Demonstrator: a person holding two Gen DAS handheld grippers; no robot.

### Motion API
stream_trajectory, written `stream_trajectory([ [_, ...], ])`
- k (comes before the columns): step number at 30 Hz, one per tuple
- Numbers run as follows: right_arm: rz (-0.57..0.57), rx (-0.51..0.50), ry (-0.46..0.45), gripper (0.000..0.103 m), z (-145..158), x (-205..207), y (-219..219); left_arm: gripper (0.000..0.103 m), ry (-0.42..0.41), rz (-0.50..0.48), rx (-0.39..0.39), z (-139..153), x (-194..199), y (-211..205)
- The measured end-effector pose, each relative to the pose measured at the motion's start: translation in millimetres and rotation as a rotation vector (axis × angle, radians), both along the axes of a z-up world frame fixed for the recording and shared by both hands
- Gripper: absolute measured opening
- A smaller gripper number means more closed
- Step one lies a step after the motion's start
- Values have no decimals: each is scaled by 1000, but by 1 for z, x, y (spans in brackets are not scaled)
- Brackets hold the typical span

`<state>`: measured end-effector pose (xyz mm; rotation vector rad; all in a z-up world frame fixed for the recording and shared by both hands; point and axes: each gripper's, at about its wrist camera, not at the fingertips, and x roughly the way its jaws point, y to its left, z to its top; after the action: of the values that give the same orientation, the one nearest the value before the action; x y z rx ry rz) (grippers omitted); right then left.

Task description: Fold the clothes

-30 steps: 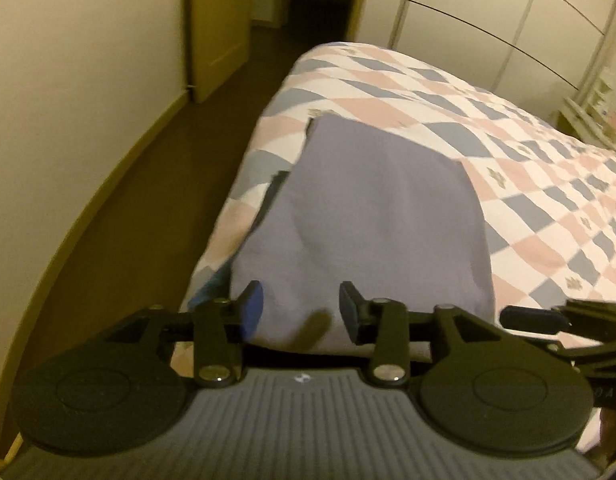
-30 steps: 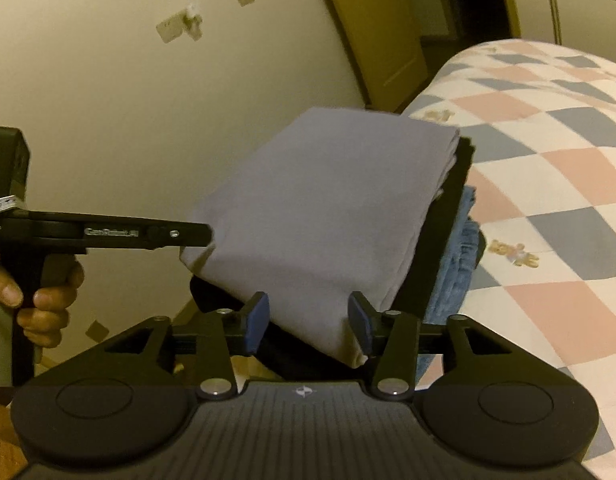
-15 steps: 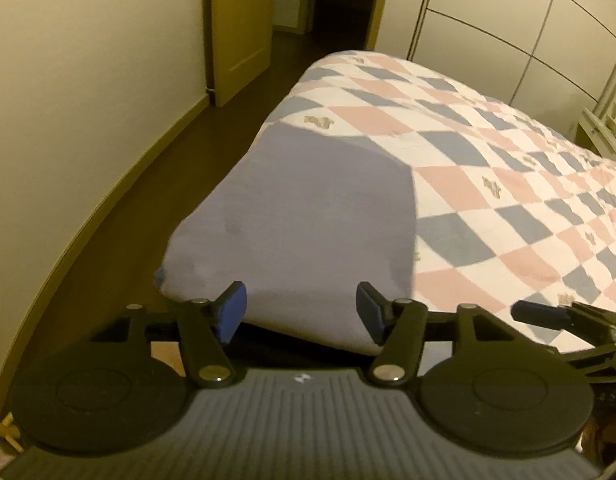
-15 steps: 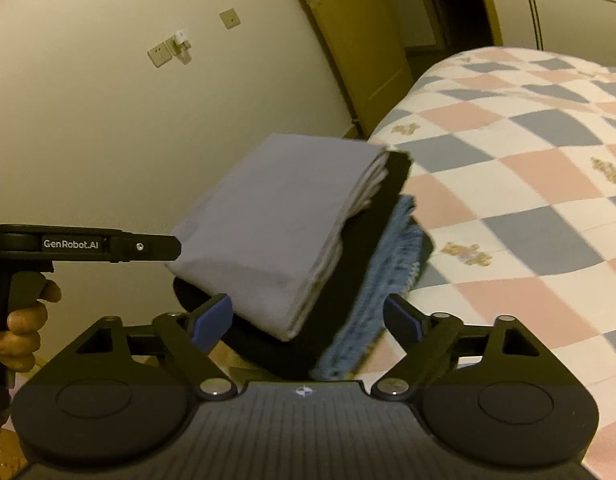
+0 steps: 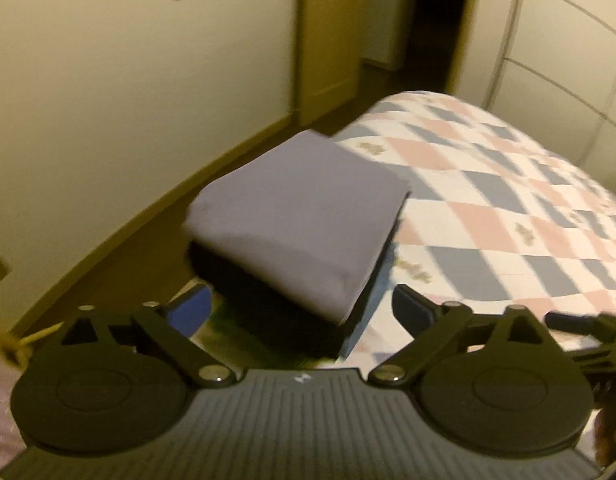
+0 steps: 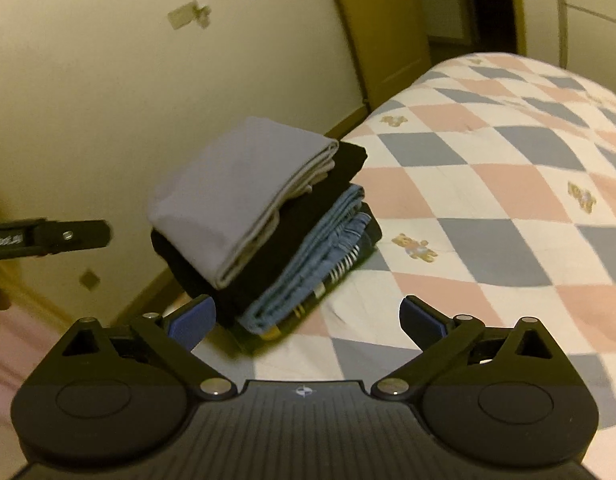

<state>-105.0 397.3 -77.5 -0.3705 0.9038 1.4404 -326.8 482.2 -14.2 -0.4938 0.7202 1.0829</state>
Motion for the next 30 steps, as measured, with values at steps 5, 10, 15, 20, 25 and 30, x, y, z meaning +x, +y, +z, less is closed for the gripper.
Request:
stream_trajectory([
  [5, 29, 31, -67, 101, 10, -7, -14, 102, 55, 82, 16, 3, -6, -33],
  [10, 20, 93, -133, 101, 29, -15, -31, 102, 45, 104, 45, 18, -10, -53],
  [15, -45, 154, -196, 103, 47, -25, -53, 102, 5, 103, 54, 31, -23, -68],
  [20, -92, 171, -209, 103, 58, -42, -78, 102, 41, 136, 51, 34, -39, -87],
  [25, -99, 175, -148, 103, 59, -62, -107, 102, 45, 123, 49, 34, -59, -112],
  [30, -97, 155, -111, 103, 59, -78, -129, 102, 54, 113, 41, 35, -68, -134],
])
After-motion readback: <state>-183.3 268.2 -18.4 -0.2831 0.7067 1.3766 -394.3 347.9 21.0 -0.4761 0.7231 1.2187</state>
